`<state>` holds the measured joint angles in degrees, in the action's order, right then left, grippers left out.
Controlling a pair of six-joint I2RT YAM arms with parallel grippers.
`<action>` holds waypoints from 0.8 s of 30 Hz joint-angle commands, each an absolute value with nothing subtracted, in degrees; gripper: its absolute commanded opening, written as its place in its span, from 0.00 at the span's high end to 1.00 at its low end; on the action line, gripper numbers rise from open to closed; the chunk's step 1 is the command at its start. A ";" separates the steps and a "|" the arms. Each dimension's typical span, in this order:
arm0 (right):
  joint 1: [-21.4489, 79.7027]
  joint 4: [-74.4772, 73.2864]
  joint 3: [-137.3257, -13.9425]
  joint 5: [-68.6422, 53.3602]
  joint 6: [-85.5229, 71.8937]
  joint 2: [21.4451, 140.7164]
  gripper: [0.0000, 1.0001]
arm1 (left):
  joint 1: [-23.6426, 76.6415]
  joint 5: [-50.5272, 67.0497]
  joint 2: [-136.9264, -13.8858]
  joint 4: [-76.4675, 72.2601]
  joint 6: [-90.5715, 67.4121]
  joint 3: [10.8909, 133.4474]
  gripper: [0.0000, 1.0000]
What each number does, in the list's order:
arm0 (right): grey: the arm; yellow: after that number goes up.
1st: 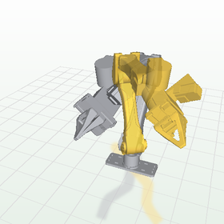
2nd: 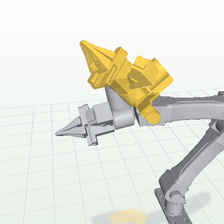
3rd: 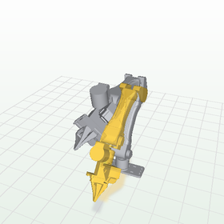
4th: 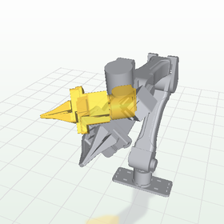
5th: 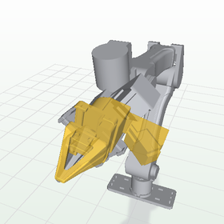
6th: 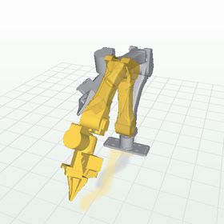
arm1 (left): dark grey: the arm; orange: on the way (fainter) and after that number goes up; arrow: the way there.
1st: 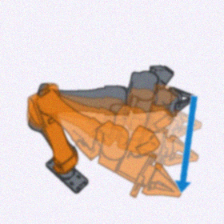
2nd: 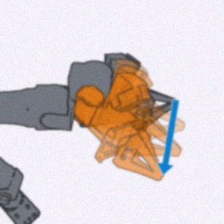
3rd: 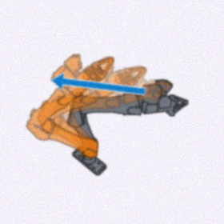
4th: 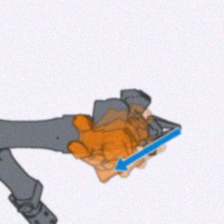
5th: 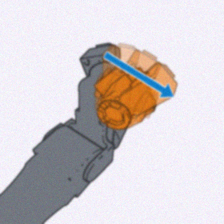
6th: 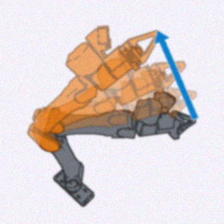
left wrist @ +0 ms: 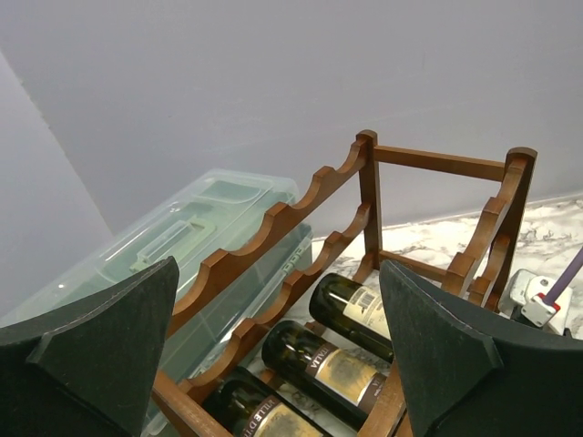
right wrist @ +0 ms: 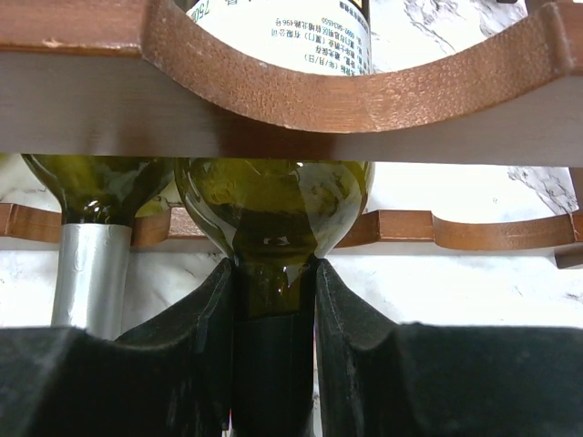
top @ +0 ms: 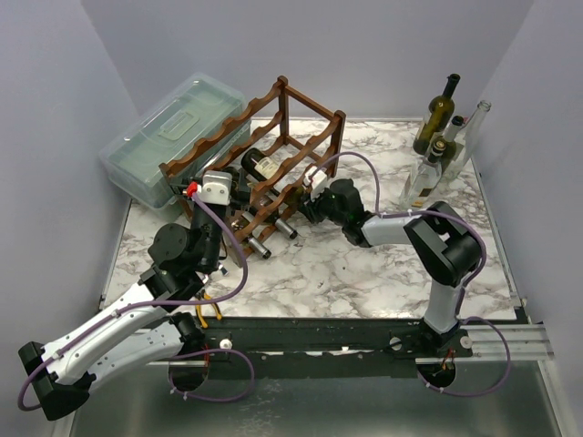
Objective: Put the wine bottle on the wine rack
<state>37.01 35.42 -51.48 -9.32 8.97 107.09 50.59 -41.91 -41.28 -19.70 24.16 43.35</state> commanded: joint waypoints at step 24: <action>36.91 36.48 -59.72 -4.43 8.76 108.07 0.99 | 50.59 -43.49 -42.53 -20.85 23.56 42.78 0.08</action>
